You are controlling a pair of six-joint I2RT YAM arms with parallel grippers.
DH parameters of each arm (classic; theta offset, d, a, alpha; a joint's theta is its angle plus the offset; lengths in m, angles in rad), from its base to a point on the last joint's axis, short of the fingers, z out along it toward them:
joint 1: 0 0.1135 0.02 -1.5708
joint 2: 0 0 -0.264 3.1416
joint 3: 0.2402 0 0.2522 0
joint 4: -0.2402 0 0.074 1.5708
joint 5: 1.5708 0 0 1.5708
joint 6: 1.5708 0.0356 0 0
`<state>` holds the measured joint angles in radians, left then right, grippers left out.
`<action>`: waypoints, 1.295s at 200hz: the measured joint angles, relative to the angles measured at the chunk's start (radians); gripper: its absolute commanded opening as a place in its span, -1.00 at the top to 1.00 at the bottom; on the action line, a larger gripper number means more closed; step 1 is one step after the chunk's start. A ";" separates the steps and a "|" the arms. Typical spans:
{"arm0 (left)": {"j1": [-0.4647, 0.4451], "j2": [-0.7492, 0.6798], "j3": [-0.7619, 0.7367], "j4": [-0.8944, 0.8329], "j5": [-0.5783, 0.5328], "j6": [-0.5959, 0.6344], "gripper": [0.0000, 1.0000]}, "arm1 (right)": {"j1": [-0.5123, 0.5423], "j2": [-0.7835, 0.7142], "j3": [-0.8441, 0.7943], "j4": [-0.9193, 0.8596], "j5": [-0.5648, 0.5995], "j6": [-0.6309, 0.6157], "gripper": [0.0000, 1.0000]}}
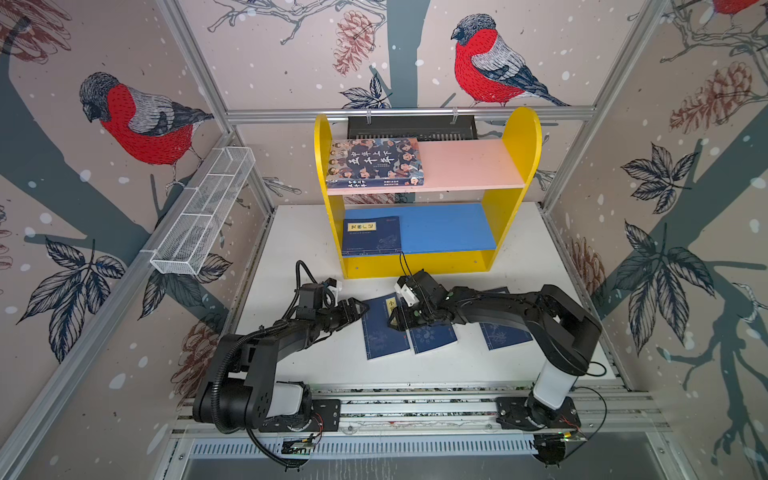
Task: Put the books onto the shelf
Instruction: 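Lower both grippers onto the next blue paperback and grip its edge with the right gripper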
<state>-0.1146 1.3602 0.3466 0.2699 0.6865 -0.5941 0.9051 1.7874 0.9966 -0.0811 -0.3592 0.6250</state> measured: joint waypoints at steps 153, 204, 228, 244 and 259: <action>0.000 0.014 -0.064 0.116 0.067 -0.013 -0.29 | -0.049 0.078 -0.052 0.212 -0.128 0.061 -0.09; 0.000 0.005 -0.064 0.106 0.069 -0.031 -0.28 | -0.067 0.075 -0.100 0.266 -0.167 0.092 0.39; 0.000 0.002 -0.064 0.095 0.071 -0.031 -0.29 | -0.071 0.071 -0.113 0.261 -0.183 0.108 0.60; 0.000 0.001 -0.064 0.092 0.073 -0.034 -0.30 | -0.073 0.069 -0.116 0.259 -0.194 0.108 0.77; 0.000 0.000 -0.064 0.092 0.074 -0.035 -0.31 | -0.076 0.064 -0.119 0.269 -0.213 0.109 0.87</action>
<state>-0.1146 1.3598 0.2829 0.3614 0.7601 -0.6289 0.8295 1.8519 0.8776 0.1879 -0.5724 0.7345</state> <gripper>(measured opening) 0.650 0.111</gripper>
